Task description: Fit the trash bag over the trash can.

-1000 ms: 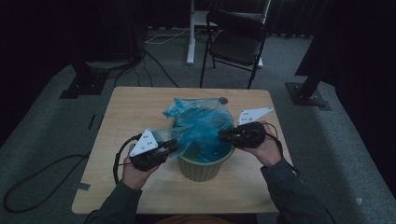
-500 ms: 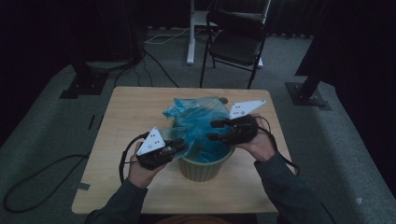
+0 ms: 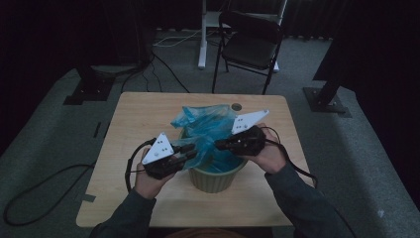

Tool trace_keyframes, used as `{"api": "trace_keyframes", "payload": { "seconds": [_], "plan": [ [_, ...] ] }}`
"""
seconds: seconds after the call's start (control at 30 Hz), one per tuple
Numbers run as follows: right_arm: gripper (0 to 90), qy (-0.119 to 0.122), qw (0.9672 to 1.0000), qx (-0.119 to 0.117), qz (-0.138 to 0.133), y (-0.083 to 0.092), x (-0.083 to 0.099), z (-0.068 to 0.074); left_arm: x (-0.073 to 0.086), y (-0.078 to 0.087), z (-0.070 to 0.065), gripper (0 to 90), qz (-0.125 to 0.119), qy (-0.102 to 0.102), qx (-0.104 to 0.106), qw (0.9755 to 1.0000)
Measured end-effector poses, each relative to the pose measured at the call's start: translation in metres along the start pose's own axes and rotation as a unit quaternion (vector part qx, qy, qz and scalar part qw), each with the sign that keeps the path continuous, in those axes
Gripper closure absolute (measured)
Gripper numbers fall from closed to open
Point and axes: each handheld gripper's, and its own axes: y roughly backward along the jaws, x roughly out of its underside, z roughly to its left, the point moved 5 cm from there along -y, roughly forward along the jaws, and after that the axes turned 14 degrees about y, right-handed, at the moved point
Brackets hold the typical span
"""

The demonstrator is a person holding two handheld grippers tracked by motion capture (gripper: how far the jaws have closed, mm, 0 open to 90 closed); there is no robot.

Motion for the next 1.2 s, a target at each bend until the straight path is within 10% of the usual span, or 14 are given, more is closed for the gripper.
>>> {"api": "trace_keyframes", "payload": {
  "seconds": [0.2,0.7,0.87,1.2],
  "plan": [
    [88.0,0.003,1.0000,-0.001,0.001,0.005,0.007,0.004,-0.017,0.005,0.018,74.5,-0.001,0.008,-0.030,0.9995],
    [88.5,0.011,0.9999,0.004,-0.001,0.008,0.007,0.003,-0.008,-0.045,0.055,64.3,0.109,0.035,-0.044,0.9924],
    [89.6,0.021,0.9997,0.009,0.008,0.011,0.010,0.005,-0.014,-0.042,0.062,83.5,0.093,0.062,-0.044,0.9928],
    [89.8,0.015,0.9996,0.018,0.015,0.023,0.018,0.004,-0.022,-0.027,0.089,89.5,0.074,0.101,-0.078,0.9891]
  ]
}}
